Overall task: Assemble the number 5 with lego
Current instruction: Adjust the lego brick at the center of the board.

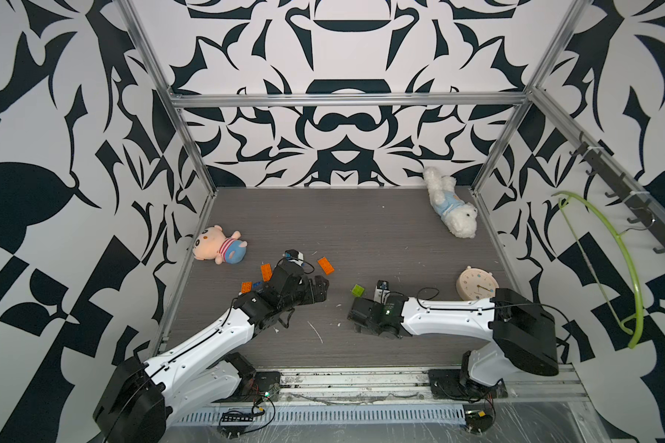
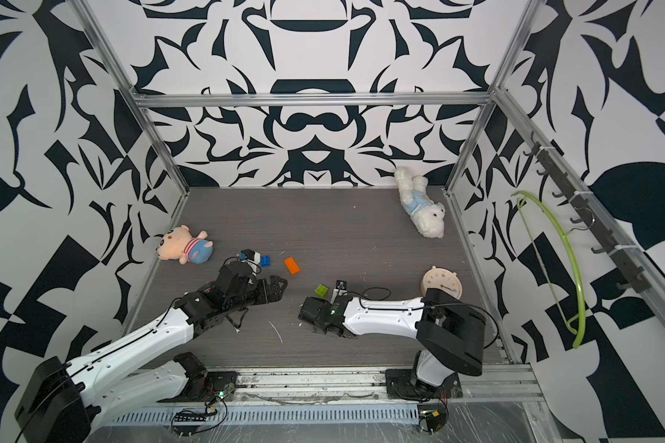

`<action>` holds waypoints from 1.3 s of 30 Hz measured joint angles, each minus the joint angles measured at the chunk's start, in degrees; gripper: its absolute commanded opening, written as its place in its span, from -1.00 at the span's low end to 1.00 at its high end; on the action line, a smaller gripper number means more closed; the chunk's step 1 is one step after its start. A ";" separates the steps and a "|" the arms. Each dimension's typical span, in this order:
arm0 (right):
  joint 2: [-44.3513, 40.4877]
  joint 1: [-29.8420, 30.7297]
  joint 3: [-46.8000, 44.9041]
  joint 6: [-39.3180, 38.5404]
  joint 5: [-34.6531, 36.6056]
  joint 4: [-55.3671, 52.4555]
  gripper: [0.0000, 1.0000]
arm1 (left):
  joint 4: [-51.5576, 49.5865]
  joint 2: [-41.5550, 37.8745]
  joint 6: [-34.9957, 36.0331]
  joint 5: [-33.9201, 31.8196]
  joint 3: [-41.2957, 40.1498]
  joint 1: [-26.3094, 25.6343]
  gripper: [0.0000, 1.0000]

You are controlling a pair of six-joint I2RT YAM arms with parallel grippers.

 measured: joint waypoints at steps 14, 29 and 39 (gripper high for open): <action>4.26 0.00 1.79 0.57 0.83 0.20 0.76 | -0.09 0.96 0.02 -0.50 0.00 -0.04 0.99; 6.16 0.07 3.87 -2.93 1.60 -0.33 0.33 | -0.50 1.16 0.00 -0.81 0.00 -0.04 0.98; 6.38 -0.07 5.01 -9.84 1.53 -0.83 0.31 | -1.36 -0.04 0.00 -1.68 -0.09 -0.04 0.98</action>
